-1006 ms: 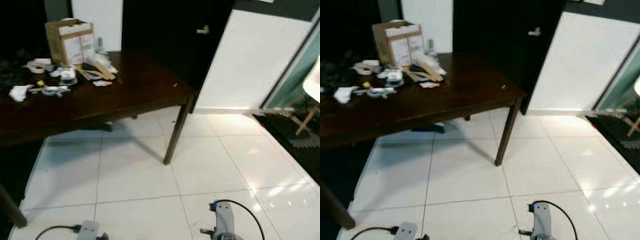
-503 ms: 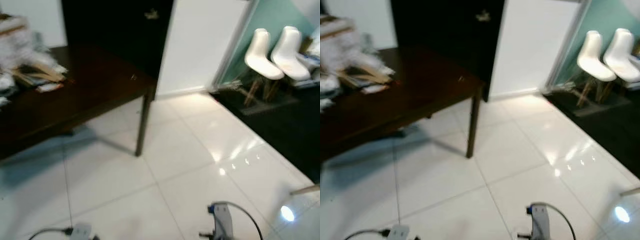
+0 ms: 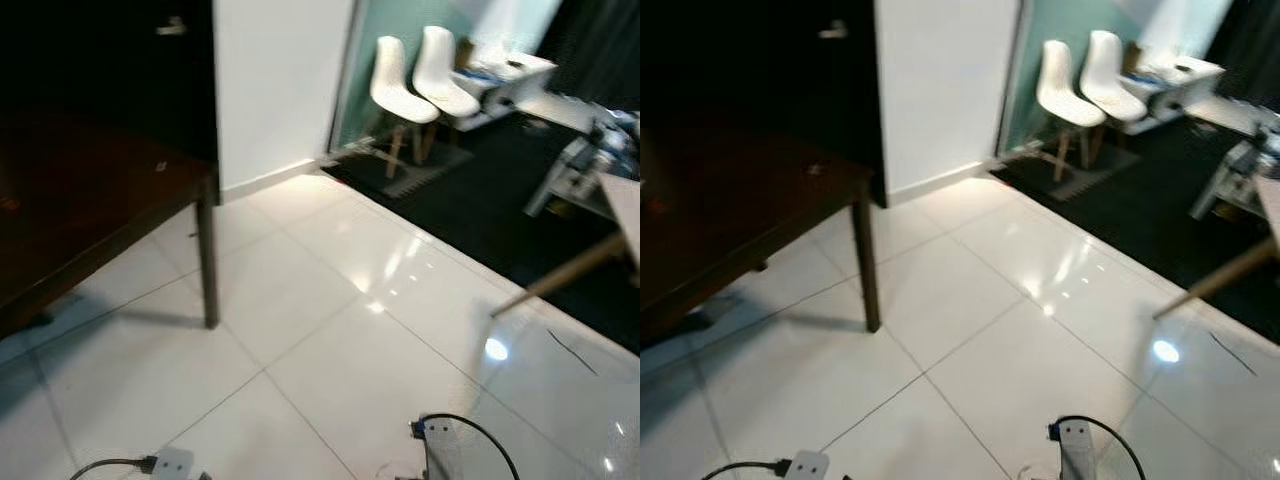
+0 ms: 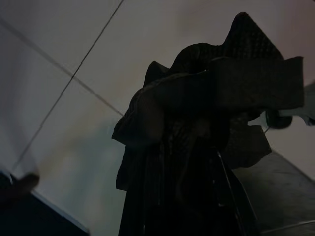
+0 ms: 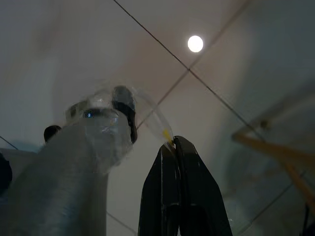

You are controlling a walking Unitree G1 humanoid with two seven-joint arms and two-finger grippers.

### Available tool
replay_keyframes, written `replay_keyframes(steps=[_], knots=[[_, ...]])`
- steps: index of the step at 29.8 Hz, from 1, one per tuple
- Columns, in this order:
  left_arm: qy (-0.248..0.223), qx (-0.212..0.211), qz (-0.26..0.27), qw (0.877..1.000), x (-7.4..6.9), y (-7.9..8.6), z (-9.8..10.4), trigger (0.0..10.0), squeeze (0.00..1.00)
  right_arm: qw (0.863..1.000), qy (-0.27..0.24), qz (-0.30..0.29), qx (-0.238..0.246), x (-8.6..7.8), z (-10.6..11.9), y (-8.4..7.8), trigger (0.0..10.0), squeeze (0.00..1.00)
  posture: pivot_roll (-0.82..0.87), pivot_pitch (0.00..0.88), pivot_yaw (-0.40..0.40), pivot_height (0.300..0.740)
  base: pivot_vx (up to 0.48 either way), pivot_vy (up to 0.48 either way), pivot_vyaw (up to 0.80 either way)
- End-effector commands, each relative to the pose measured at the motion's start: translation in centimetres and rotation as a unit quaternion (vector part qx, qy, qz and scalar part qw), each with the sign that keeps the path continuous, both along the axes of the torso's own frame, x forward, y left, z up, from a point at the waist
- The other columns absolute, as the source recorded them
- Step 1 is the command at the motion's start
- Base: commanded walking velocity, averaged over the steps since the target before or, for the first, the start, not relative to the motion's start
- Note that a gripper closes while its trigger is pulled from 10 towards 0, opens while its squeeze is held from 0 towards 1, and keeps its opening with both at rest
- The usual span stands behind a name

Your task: Picking trash to rubbish bin

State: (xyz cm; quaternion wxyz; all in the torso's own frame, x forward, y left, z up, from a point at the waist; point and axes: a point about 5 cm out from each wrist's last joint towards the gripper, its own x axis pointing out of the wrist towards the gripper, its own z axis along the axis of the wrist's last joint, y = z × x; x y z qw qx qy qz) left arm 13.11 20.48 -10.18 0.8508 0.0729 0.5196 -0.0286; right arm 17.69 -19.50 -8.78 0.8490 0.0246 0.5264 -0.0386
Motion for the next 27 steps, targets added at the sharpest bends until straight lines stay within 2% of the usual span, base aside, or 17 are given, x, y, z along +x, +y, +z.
replay_keyframes(steps=[1,12,27], knots=[[0.009,-0.005,-0.005,1.0,-0.4,-0.3,-0.2,10.0,0.0,1.0,0.002,-0.002,-0.003,-0.1,0.0,-0.2,10.0,0.0,0.16,0.0,-0.051,0.74,0.0,0.0,-0.8],[0.01,-0.012,-0.025,1.0,-0.3,-1.0,-0.3,10.0,0.0,1.0,0.01,0.006,-0.003,-0.8,-0.3,-0.4,10.0,0.0,0.16,0.0,-0.048,0.74,0.0,0.0,-0.8],[0.005,-0.037,0.007,0.999,-0.3,-1.8,-0.3,10.0,0.0,1.0,0.011,-0.005,-0.006,-1.2,-0.4,-0.8,10.0,0.0,0.15,0.0,-0.058,0.74,0.0,0.0,-0.8]])
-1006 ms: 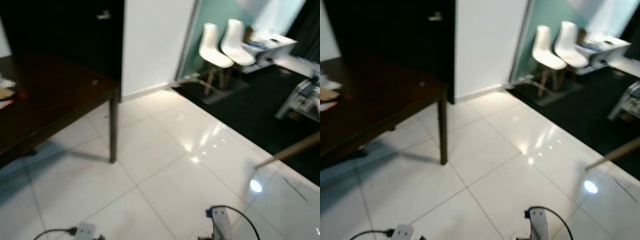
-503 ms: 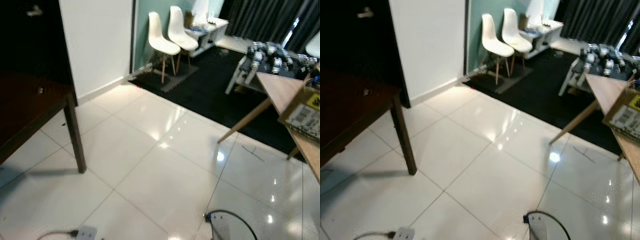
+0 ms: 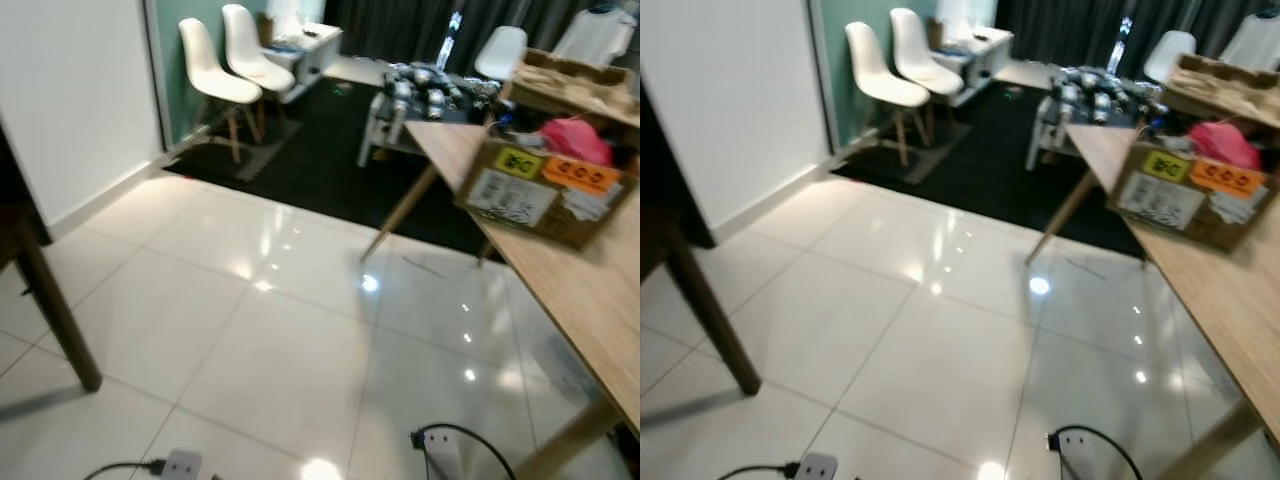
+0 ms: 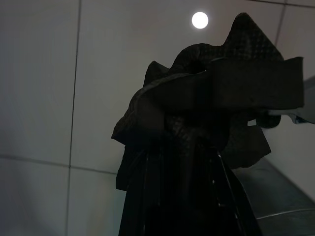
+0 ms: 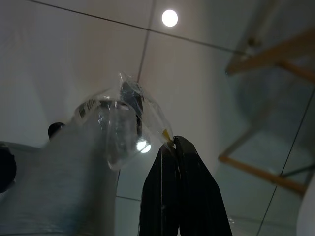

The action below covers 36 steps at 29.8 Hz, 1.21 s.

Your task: Picking trash to rubbish bin

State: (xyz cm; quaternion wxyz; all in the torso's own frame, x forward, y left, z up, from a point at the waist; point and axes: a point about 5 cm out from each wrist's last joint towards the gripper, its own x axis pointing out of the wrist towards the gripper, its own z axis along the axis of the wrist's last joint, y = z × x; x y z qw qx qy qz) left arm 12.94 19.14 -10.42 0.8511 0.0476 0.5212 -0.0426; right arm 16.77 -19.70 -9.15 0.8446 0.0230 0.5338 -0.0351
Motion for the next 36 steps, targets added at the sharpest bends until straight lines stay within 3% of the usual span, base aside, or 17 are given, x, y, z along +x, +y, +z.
replay_keyframes(steps=[1,12,22,36], knots=[[0.002,-0.008,0.006,1.0,-0.1,-0.4,-0.1,10.0,0.0,1.0,0.002,-0.009,-0.007,-0.2,0.0,-0.6,10.0,0.0,0.15,0.0,-0.058,0.74,0.0,0.0,-0.8],[-0.005,-0.011,0.023,1.0,0.3,-0.1,0.1,10.0,0.0,1.0,0.001,-0.014,-0.008,-0.4,0.0,-0.9,10.0,0.0,0.15,0.0,-0.064,0.74,0.0,0.0,-0.8],[-0.017,-0.014,0.021,1.0,1.1,0.1,0.4,10.0,0.0,1.0,-0.007,-0.012,-0.009,-0.2,0.1,-1.0,10.0,0.0,0.15,0.0,-0.065,0.74,0.0,0.0,0.0],[-0.01,-0.015,0.006,1.0,0.6,-0.5,0.1,10.0,0.0,1.0,-0.004,-0.014,-0.014,-0.6,0.0,-1.4,10.0,0.0,0.13,0.012,-0.064,0.74,0.28,0.0,0.0]])
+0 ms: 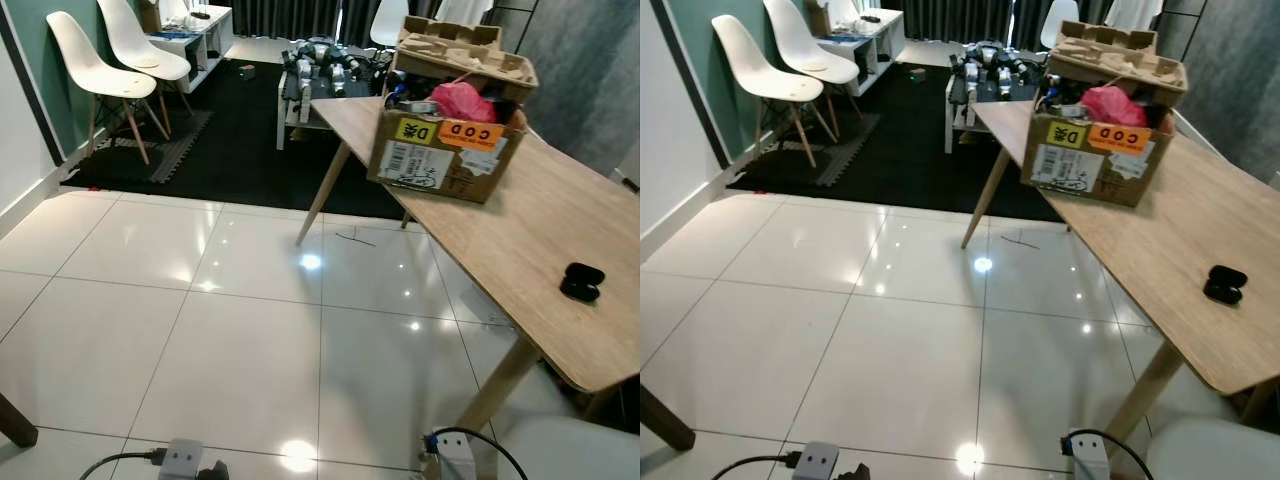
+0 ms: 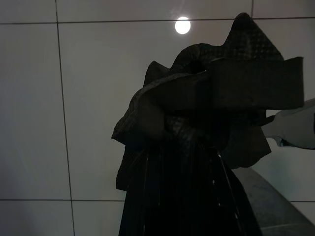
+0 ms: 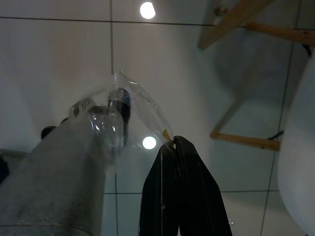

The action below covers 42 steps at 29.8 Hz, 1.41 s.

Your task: Picking trash to rubbish bin

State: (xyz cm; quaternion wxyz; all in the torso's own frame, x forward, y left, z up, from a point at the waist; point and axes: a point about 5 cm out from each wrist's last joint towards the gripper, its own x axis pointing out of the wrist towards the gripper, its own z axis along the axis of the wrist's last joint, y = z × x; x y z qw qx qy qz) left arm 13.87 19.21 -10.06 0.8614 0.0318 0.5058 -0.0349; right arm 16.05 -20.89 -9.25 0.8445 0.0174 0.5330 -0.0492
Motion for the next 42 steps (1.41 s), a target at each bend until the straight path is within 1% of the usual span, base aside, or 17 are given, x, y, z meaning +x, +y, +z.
replay_keyframes(steps=[1,23,33,42], knots=[[0.008,-0.005,-0.009,1.0,-0.4,-0.64,-0.23,10.0,0.0,1.0,-0.003,-0.006,-0.002,0.04,0.05,-0.21,10.0,0.0,0.13,0.012,-0.064,0.74,0.315,0.0,0.0],[0.011,-0.014,-0.017,1.0,-0.48,-1.01,-0.29,10.0,0.0,1.0,-0.006,-0.009,-0.002,0.13,0.12,-0.33,10.0,0.0,0.13,0.023,-0.065,0.74,0.363,0.0,0.0],[0.011,-0.014,-0.018,1.0,-0.5,-1.05,-0.3,10.0,0.0,1.0,-0.005,-0.011,-0.003,0.1,0.11,-0.4,10.0,0.0,0.13,0.025,-0.066,0.74,0.373,0.0,-0.72],[0.011,-0.012,-0.02,1.0,-0.45,-0.91,-0.27,10.0,0.0,1.0,-0.01,-0.009,-0.004,0.27,0.18,-0.33,10.0,0.0,0.13,0.024,-0.063,0.74,0.373,0.0,0.0]])
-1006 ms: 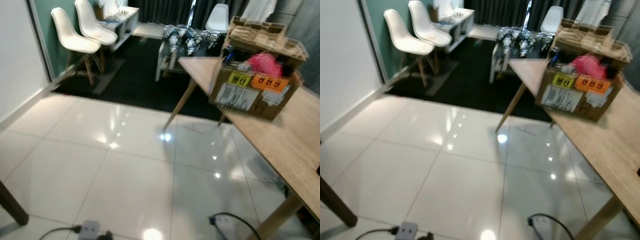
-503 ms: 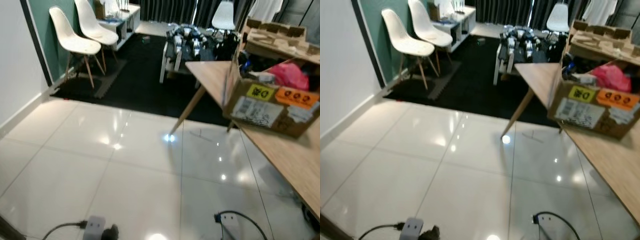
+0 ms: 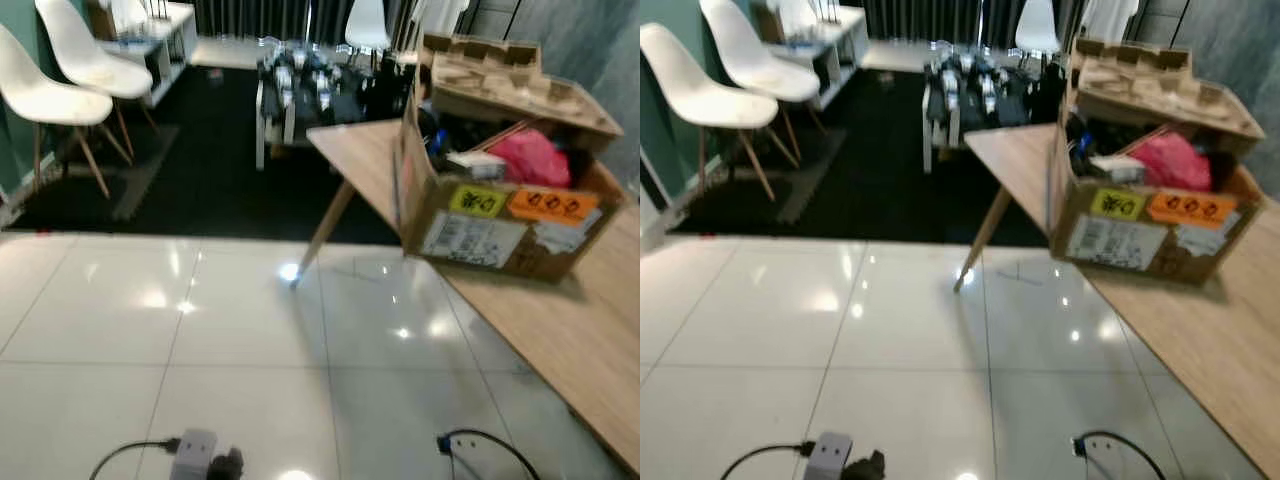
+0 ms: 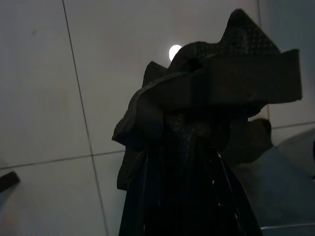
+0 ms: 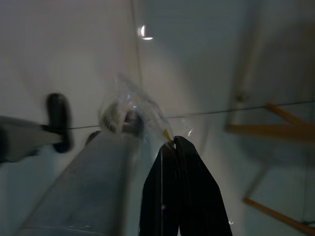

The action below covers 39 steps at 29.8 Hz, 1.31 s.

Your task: Picking trash to rubbish bin

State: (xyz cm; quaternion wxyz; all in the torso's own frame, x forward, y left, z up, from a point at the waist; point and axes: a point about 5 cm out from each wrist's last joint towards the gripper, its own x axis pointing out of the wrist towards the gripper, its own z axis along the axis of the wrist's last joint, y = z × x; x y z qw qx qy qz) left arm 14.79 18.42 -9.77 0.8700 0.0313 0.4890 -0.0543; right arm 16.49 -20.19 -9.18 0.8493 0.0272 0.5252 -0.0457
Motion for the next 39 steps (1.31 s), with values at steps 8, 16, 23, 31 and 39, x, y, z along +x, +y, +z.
replay_keyframes(steps=[8,16,23,31,39], knots=[[0.03,0.0,-0.006,1.0,-1.5,-0.2,-0.6,10.0,0.0,0.999,-0.034,0.007,-0.009,1.2,0.7,-0.9,10.0,0.0,0.12,0.024,-0.06,0.74,0.37,0.0,0.0],[0.032,0.001,-0.009,0.999,-1.5,-0.1,-0.6,10.0,0.0,0.963,-0.207,0.07,0.157,8.8,5.4,2.7,10.0,0.0,0.11,0.026,-0.056,0.74,0.375,0.0,0.0],[0.035,0.004,-0.018,0.999,-1.6,0.1,-0.6,10.0,0.0,0.822,-0.374,0.2,0.381,14.6,13.4,5.3,10.0,0.0,0.1,0.022,-0.051,0.74,0.372,0.0,0.0],[0.029,-0.009,-0.012,0.999,-1.2,0.0,-0.5,10.0,0.0,0.666,-0.533,0.257,0.455,17.5,22.5,5.1,10.0,0.0,0.09,0.022,-0.041,0.74,0.043,0.0,0.0],[0.034,-0.01,-0.025,0.999,-1.3,-0.4,-0.6,10.0,0.0,0.581,-0.498,0.47,0.439,15.0,25.4,9.8,10.0,0.0,0.08,0.028,-0.044,0.74,0.0,0.0,0.0]])
